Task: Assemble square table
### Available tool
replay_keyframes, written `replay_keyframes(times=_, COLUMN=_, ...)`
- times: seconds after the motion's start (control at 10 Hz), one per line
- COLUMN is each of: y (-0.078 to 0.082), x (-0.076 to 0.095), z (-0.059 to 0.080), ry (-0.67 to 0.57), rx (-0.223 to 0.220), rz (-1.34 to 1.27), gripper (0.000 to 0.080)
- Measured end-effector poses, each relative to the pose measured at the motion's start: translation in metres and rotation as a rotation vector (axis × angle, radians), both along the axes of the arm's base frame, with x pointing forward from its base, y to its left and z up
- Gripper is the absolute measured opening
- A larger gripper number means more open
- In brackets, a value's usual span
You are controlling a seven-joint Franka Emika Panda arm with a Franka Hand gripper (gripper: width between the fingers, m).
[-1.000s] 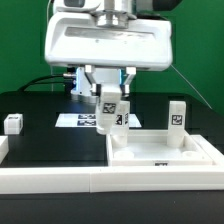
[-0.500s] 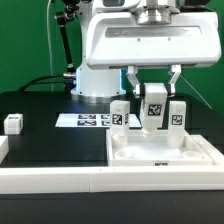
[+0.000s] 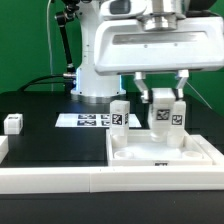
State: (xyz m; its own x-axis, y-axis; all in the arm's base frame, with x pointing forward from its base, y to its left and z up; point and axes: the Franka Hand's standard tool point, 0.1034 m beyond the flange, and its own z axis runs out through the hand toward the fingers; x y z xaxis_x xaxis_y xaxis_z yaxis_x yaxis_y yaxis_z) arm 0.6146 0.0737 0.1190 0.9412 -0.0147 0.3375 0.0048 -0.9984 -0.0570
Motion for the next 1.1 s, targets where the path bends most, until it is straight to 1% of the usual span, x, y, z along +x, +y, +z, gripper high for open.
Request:
replay_keyframes(times=0.1, y=0.014, x=0.001, z=-0.001, ry=-0.006, rx=-0.004, rz=0.027, gripper=0.0290)
replay_keyframes(times=0.3, y=0.009, x=0.001, z=-0.001, ry=-0.019, rx=-0.010, rz=0.022, gripper=0.0290)
replay_keyframes(times=0.4, y=0.010, x=0.002, z=-0.002, ry=-0.025, rx=-0.010, rz=0.023, gripper=0.0290)
replay_keyframes(times=0.5, y=0.007, x=0.005, z=0.002, ry=-0.094, rx=-0.021, rz=0.017, gripper=0.0290)
replay_keyframes(times=0.7, y=0.008, x=0.004, z=0.003, ry=-0.218, rx=-0.039, rz=0.012, gripper=0.0290)
replay_keyframes(times=0.9, y=0.019, x=0.005, z=0.004, ry=-0.218, rx=-0.033, rz=0.024, gripper=0.0290)
replay_keyframes(times=1.1, y=0.023, x=0.004, z=0.001, ry=-0.217, rx=-0.035, rz=0.033, gripper=0.0290)
